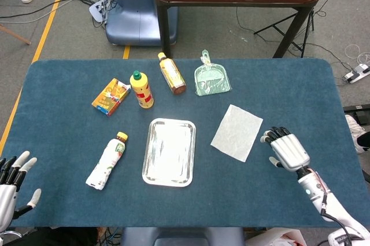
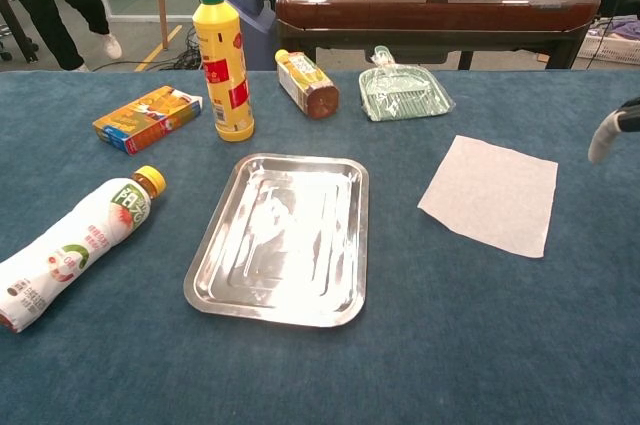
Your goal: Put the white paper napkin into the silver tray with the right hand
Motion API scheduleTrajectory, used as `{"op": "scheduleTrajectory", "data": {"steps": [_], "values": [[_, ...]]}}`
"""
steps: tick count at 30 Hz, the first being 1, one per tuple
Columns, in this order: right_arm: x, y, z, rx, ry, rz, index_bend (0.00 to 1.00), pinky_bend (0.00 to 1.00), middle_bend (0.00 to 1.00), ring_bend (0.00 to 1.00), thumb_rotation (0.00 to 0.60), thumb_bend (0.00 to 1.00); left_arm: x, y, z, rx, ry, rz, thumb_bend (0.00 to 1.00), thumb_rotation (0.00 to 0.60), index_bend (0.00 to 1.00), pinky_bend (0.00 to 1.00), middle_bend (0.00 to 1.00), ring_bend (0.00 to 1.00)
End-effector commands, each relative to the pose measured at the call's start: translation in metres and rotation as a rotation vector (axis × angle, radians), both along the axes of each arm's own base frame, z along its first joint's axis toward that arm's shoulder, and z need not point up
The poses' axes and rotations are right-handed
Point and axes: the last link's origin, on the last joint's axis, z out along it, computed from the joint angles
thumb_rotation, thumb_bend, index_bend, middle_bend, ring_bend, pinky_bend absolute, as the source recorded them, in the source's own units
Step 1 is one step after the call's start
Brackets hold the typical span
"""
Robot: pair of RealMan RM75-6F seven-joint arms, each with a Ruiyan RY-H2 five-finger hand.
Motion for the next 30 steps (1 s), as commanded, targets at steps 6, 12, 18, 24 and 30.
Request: {"op": "scheduleTrajectory", "data": {"steps": [6,12,18,24,30], "values": [[0.0,-0.014,-0.034,0.045,0.013,0.002,0.38,0.25,0.3,0.18,0.6,0.24,-0.003,0.0,-0.001,0.003,-0.003,0.009,0.31,0.6,0.17,0.01,0.08,0.06],[0.005,-0.022,-0.052,0.067,0.01,0.011,0.38,0.25,0.3,0.18,0.6,0.24,-0.007,0.0,-0.001,0.001,-0.003,0.019,0.31,0.6,0.17,0.01,0.08,0.06],[0.004,-0.022,-0.065,0.092,0.024,0.021,0.38,0.25,0.3,0.18,0.6,0.24,-0.009,-0.001,-0.001,0.002,-0.005,0.026,0.31,0.6,0.17,0.01,0.08,0.06],[0.004,-0.024,-0.071,0.102,0.03,0.03,0.39,0.25,0.3,0.18,0.6,0.24,-0.012,-0.002,0.0,0.003,-0.006,0.032,0.31,0.6,0.17,0.01,0.08,0.06],[0.004,-0.026,-0.074,0.106,0.037,0.034,0.39,0.25,0.3,0.18,0.6,0.24,-0.013,-0.002,0.001,0.005,-0.005,0.032,0.31,0.6,0.17,0.01,0.08,0.06]]}}
